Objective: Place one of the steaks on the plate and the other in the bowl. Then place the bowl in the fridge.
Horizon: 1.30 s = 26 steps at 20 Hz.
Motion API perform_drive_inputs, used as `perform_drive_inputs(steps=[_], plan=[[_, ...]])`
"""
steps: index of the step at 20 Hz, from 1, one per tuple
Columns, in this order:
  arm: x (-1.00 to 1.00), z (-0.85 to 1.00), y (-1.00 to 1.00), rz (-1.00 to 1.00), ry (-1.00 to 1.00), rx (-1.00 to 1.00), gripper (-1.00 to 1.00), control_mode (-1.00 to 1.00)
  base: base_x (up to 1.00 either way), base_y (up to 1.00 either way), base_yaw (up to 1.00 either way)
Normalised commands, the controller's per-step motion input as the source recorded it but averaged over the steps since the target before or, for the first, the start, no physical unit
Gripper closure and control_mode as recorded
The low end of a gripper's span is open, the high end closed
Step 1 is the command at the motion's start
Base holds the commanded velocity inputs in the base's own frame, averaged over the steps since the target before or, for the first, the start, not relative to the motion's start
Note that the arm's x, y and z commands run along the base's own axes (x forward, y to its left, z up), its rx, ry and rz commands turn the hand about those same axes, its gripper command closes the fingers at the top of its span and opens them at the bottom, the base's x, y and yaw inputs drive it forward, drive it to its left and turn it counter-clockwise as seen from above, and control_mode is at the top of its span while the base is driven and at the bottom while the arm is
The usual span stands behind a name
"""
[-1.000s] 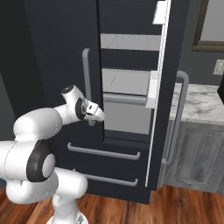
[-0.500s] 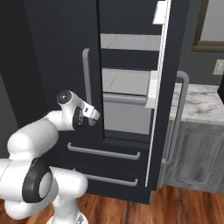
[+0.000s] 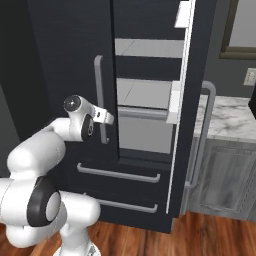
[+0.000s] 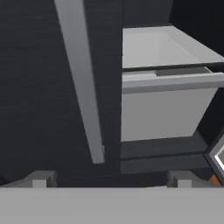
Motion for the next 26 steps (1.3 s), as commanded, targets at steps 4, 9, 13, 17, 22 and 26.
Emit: perform_drive_inputs(steps=[4, 9, 13, 17, 22, 26], plan=[[0.62, 0.00, 0.17, -0.02, 0.01, 0.00, -1.00, -1.00, 0.00, 0.00, 0.00], [0.70, 0.00, 0.32, 0.00, 0.01, 0.00, -1.00, -1.00, 0.00, 0.00, 0.00], [0.44, 0.00, 0.06, 0.04, 0.04, 0.00, -1.00, -1.00, 0.00, 0.00, 0.00], [0.54, 0.00, 0.00, 0.02, 0.01, 0.00, -1.00, -1.00, 0.00, 0.00, 0.00], [0.50, 0.00, -0.08, 0.00, 0.00, -0.01, -1.00, -1.00, 0.00, 0.00, 0.00], [0.37, -0.01, 0.00, 0.00, 0.00, -0.03, -1.00, -1.00, 0.00, 0.00, 0.00]])
